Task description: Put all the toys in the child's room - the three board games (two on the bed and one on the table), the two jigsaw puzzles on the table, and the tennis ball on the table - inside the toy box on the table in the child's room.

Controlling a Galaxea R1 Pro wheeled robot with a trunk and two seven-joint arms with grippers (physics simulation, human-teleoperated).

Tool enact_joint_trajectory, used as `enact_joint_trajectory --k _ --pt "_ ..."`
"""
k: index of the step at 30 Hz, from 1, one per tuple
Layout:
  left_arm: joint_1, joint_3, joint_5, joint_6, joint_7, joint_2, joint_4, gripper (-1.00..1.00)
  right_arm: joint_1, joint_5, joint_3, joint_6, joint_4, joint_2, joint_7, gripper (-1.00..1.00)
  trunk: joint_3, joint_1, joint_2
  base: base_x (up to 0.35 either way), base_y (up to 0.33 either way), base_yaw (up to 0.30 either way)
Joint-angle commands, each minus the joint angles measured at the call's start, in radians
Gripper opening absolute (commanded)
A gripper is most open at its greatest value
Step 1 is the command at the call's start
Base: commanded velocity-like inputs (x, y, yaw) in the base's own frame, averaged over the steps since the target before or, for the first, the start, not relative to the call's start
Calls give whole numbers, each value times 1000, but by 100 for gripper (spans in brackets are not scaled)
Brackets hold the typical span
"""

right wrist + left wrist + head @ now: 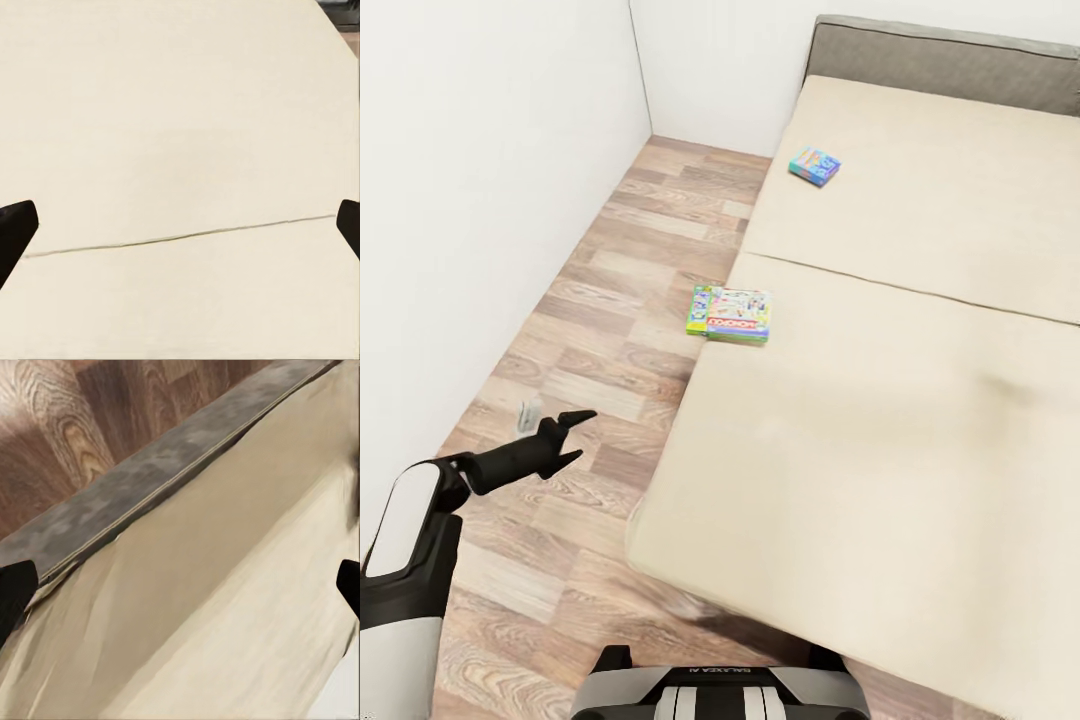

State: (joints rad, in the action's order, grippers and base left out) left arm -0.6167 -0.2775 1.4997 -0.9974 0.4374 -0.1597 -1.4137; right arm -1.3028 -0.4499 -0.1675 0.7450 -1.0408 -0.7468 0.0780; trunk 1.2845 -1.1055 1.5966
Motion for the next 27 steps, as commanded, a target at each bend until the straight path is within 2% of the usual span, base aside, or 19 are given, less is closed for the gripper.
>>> enact_joint_trajectory --k 1,2,4,5,6,7,9,10,12,13,14,15,17,18,20,23,25,26,27 --pt "-9 -8 -2 -3 -34 -7 16 100 -3 2 1 36 -2 14 37 100 0 0 0 0 0 -75" --pt "-9 -8 -2 -3 -34 -7 16 100 -3 2 1 36 -2 14 37 100 0 0 0 0 0 -75" --pt "-42 -18 -33 -1 -122 -29 66 100 -6 -19 3 125 -2 60 86 100 0 0 0 0 0 -54" --pt "-42 -18 -33 -1 -122 -29 66 100 -6 -19 3 125 -2 60 86 100 0 0 0 0 0 -48" --pt "-64 -21 -53 4 -168 -44 96 100 -8 -35 1 173 -2 89 104 100 0 0 0 0 0 -38" --pt "-64 -21 -53 4 -168 -44 96 100 -8 -35 1 173 -2 89 104 100 0 0 0 0 0 -38" --pt "-109 -23 -105 19 -262 -74 159 100 -8 -74 -9 234 -7 155 129 100 0 0 0 0 0 -28" --pt "-109 -23 -105 19 -262 -74 159 100 -8 -74 -9 234 -7 155 129 100 0 0 0 0 0 -25" --pt "-155 -25 -170 41 -347 -99 231 100 -6 -115 -28 267 -15 220 145 100 0 0 0 0 0 -18" --pt "-155 -25 -170 41 -347 -99 231 100 -6 -115 -28 267 -15 220 145 100 0 0 0 0 0 -16" --pt "-180 -25 -206 53 -385 -109 269 100 -5 -131 -35 279 -20 250 149 100 0 0 0 0 0 -13" --pt "-180 -25 -206 53 -385 -109 269 100 -5 -131 -35 279 -20 250 149 100 0 0 0 0 0 -13" --pt "-235 -25 -283 75 -452 -122 346 100 -3 -154 -46 296 -27 302 148 100 0 0 0 0 0 -9" --pt "-235 -25 -283 75 -452 -122 346 100 -3 -154 -46 296 -27 302 148 100 0 0 0 0 0 -8" --pt "-287 -25 -359 95 -510 -131 421 100 -2 -171 -55 302 -32 342 138 100 0 0 0 0 0 -6" --pt "-311 -25 -395 106 -538 -134 459 100 -2 -178 -57 302 -33 358 132 100 0 0 0 0 0 -4" --pt "-352 -25 -458 134 -597 -138 536 100 -1 -188 -61 302 -36 380 125 100 0 0 0 0 0 -3" --pt "-352 -25 -458 134 -597 -138 536 100 -1 -188 -61 302 -36 380 125 100 0 0 0 0 0 -3" --pt "-370 -25 -485 153 -628 -140 574 100 0 -191 -61 302 -37 387 122 100 0 0 0 0 0 -2"
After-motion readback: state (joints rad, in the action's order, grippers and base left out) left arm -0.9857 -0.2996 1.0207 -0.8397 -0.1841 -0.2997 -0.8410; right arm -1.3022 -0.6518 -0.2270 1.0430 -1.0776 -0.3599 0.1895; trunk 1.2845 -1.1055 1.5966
